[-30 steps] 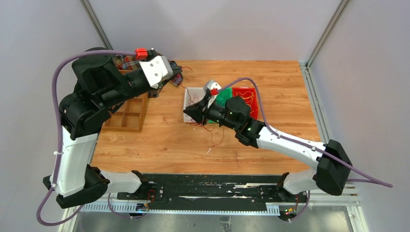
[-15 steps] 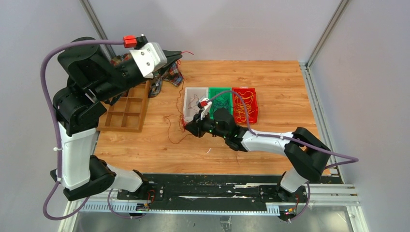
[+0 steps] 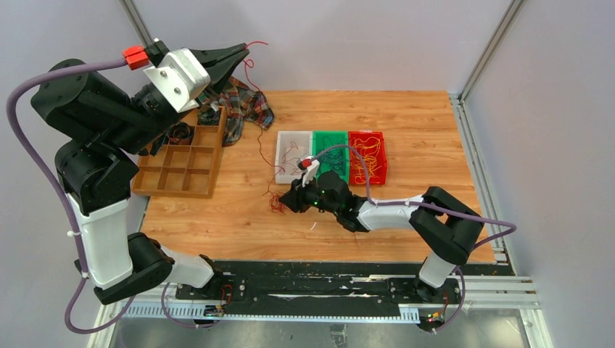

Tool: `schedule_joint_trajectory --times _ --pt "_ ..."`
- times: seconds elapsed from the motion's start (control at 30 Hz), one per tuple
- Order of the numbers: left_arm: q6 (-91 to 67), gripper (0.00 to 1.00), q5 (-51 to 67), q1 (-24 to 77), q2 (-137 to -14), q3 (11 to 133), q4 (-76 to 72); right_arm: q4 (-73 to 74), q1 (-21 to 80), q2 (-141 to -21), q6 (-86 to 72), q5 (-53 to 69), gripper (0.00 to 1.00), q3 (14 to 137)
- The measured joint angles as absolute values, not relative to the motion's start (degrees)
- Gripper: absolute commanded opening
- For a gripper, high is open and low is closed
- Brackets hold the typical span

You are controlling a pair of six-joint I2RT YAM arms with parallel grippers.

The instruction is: Untangle the cables

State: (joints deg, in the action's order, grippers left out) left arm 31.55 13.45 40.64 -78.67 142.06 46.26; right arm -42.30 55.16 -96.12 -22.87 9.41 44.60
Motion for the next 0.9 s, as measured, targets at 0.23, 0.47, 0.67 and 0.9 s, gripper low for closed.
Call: schedule_joint_trajectory --times 0.23,0.47,0.67,0.9 --pt "33.67 0.0 8.67 40.66 -78.24 140.59 38.5 -41.56 55.16 -92.16 -22.9 7.14 0.58 40.75" --pt "35.86 0.0 4.73 40.66 -77.82 139.13 29.74 -43.27 57.6 -82.13 -16.29 6.15 0.7 39.24" --pt "36.69 0.0 3.81 40.66 -77.73 139.11 26.41 -42.98 59.53 -87.24 -10.35 7.29 0.69 46.09" --pt "37.54 0.0 3.36 40.66 -77.43 139.09 25.34 -41.17 59.53 -98.67 -5.74 5.76 0.29 54.5"
